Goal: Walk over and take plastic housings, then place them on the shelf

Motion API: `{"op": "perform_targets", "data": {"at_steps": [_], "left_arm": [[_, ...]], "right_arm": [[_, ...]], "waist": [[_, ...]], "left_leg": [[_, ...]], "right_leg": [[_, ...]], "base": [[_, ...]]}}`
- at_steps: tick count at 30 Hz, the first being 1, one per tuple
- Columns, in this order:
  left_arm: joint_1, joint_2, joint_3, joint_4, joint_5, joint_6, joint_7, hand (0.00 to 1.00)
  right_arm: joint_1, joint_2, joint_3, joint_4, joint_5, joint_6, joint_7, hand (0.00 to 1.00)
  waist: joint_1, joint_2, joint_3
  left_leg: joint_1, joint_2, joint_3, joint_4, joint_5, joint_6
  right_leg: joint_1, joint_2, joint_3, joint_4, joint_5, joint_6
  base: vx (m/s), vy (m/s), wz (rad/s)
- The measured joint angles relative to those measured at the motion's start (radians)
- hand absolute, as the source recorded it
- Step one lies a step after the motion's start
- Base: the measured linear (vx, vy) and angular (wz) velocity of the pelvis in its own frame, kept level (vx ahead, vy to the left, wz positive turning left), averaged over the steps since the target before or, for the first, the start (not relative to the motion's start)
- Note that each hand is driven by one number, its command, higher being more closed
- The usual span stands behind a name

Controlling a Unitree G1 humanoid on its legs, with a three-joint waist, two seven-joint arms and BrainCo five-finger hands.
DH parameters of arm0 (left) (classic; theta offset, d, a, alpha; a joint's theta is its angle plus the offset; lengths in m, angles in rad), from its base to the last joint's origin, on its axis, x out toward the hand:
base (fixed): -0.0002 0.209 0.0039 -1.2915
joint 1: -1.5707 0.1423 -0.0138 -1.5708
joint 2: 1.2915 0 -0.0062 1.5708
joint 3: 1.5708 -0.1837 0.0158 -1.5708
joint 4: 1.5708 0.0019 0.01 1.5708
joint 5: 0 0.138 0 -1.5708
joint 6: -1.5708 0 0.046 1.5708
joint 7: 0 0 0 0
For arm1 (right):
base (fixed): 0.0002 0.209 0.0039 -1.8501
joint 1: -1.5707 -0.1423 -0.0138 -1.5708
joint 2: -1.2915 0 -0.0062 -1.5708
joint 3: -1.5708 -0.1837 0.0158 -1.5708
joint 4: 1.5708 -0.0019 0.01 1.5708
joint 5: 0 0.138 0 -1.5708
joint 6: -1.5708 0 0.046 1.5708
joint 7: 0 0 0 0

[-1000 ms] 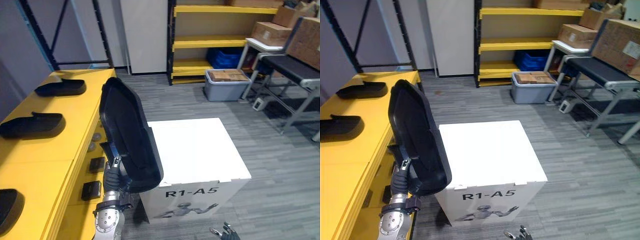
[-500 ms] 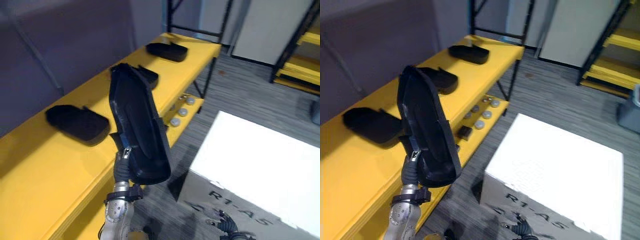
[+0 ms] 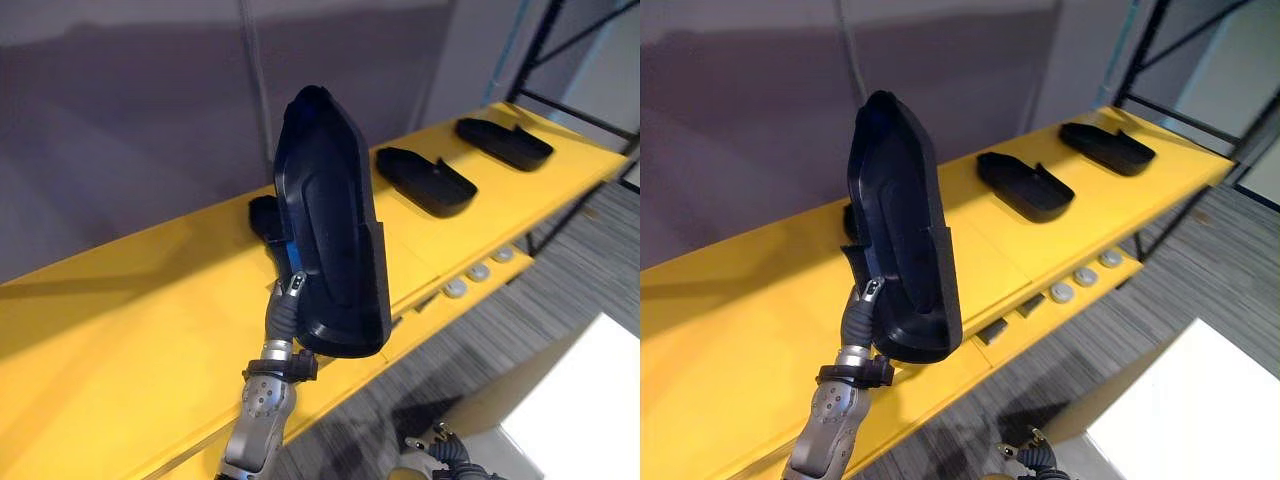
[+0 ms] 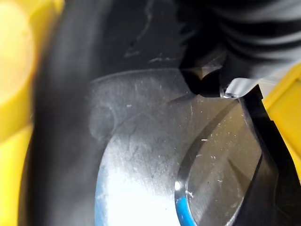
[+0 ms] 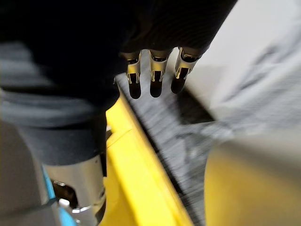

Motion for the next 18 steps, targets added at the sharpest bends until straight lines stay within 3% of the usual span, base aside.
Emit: {"op": "perform_targets", "data": {"at_steps": [2, 3, 4, 6, 13, 18], "left_arm": [[-0.011, 0.006, -0.016, -0.033, 0.038, -0.001, 0.014, 1.0], [-0.006, -0.003, -0.015, -0.044, 0.061, -0.009, 0.022, 1.0], [0.005, -0.011, -0.016, -0.067, 0.079, -0.01, 0.03, 1.0], [0.01, -0.012, -0.008, -0.1, 0.089, -0.017, 0.032, 1.0], [0.117, -0.039, 0.036, -0.133, 0.094, -0.022, 0.032, 1.0], [0.141, -0.038, 0.119, -0.148, 0.097, -0.016, 0.038, 1.0]], "right_arm": [[0.042, 0.02, 0.002, -0.039, 0.009, 0.0, -0.001, 0.0], [0.054, 0.031, 0.0, -0.043, 0.017, 0.001, 0.0, 0.0], [0.065, 0.029, 0.003, -0.058, 0.017, 0.001, -0.001, 0.0], [0.073, 0.034, 0.022, -0.067, 0.018, 0.001, 0.0, 0.0], [0.103, 0.064, 0.038, -0.07, 0.02, 0.0, 0.001, 0.0], [0.116, 0.087, 0.049, -0.076, 0.014, -0.001, 0.002, 0.0]], "waist": [[0.012, -0.043, -0.013], [0.031, -0.048, -0.016], [0.043, -0.023, -0.031], [0.067, -0.018, -0.035], [0.088, -0.023, -0.072], [0.1, -0.064, -0.056]], "left_leg": [[-0.016, -0.03, -0.059, 0.05, -0.027, -0.038], [-0.026, -0.02, -0.084, 0.086, -0.055, -0.059], [-0.046, 0.017, -0.076, 0.111, -0.069, -0.076], [-0.036, 0.048, -0.072, 0.095, -0.066, -0.084], [-0.005, 0.07, -0.06, 0.058, -0.047, -0.113], [-0.044, 0.055, -0.08, 0.094, -0.038, -0.12]], "right_leg": [[-0.005, -0.008, 0.07, -0.149, 0.112, 0.013], [0.017, -0.013, 0.045, -0.155, 0.081, 0.035], [0.041, 0.006, 0.006, -0.2, 0.087, 0.024], [0.075, 0.022, -0.027, -0.24, 0.097, 0.01], [0.166, 0.03, -0.072, -0.352, 0.127, 0.001], [0.196, 0.005, -0.148, -0.386, 0.135, 0.006]], "base": [[0.12, -0.24, 1.39], [0.12, -0.255, 0.93], [0.11, -0.247, 0.81], [0.08, -0.171, 0.45], [0.09, -0.043, 0.19], [0.0, 0.028, 0.4]]}}
